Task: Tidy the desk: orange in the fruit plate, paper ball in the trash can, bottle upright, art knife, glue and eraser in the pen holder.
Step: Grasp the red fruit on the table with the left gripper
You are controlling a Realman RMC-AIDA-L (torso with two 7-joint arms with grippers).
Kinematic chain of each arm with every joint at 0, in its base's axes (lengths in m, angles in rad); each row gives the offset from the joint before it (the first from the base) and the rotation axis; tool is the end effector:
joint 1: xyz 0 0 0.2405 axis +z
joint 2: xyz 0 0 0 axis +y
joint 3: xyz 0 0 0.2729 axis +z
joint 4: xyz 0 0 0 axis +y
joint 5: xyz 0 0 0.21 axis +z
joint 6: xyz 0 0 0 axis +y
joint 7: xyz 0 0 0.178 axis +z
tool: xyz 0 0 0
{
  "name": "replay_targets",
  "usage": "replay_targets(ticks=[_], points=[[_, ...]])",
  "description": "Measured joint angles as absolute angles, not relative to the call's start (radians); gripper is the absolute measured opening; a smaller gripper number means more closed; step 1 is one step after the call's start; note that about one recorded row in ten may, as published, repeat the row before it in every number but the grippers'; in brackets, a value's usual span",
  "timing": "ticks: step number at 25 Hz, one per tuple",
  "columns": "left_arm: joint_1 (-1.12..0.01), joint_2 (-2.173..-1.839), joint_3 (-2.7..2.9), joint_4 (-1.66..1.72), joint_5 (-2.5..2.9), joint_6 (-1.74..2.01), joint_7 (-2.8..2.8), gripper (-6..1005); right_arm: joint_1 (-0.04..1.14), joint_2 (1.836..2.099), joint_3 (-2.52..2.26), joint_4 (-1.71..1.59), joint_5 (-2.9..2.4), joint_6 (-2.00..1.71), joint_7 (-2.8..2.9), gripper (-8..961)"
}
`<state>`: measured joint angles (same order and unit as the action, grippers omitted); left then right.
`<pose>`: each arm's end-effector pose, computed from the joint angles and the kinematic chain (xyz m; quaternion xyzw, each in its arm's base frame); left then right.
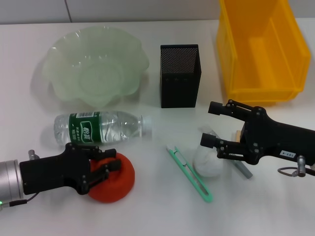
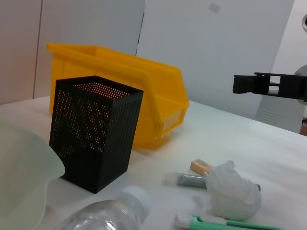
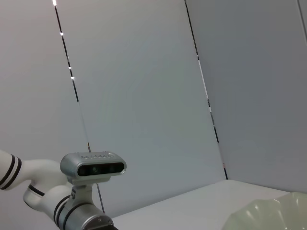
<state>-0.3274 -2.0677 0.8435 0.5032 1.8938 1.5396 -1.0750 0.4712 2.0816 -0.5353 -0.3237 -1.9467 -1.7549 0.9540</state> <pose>-0.3173 0.2692 -0.0715 -0.9436 -0.2013 -0.2319 0.1235 0.2584 0.2862 -0.0609 -0.9036 0.1513 0.3854 0.1101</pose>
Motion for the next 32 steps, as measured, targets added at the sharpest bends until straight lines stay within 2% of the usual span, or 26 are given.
replay_targets(ticks=[5, 17, 26, 32], points=[[-0.338, -2.065, 0.850, 0.504, 1.897, 1.544, -1.129, 231, 0.471, 2.082, -0.534, -0.324, -1.947, -1.755, 0.954, 820], [-0.333, -2.068, 0.815, 0.515, 1.890, 1.572, -1.152, 132, 0.469, 2.082, -0.534, -0.322, -1.947, -1.755, 0.954, 822], [-0.333, -2.066, 0.735, 0.528, 1.888, 1.703, -1.142, 9, 0.466, 2.082, -0.534, -0.322, -1.947, -1.755, 0.954, 822], [-0.331, -2.067, 0.730, 0.529, 1.886, 1.708, -1.127, 10, 0.470, 2.082, -0.534, -0.323, -1.947, -1.747, 0.954, 823]])
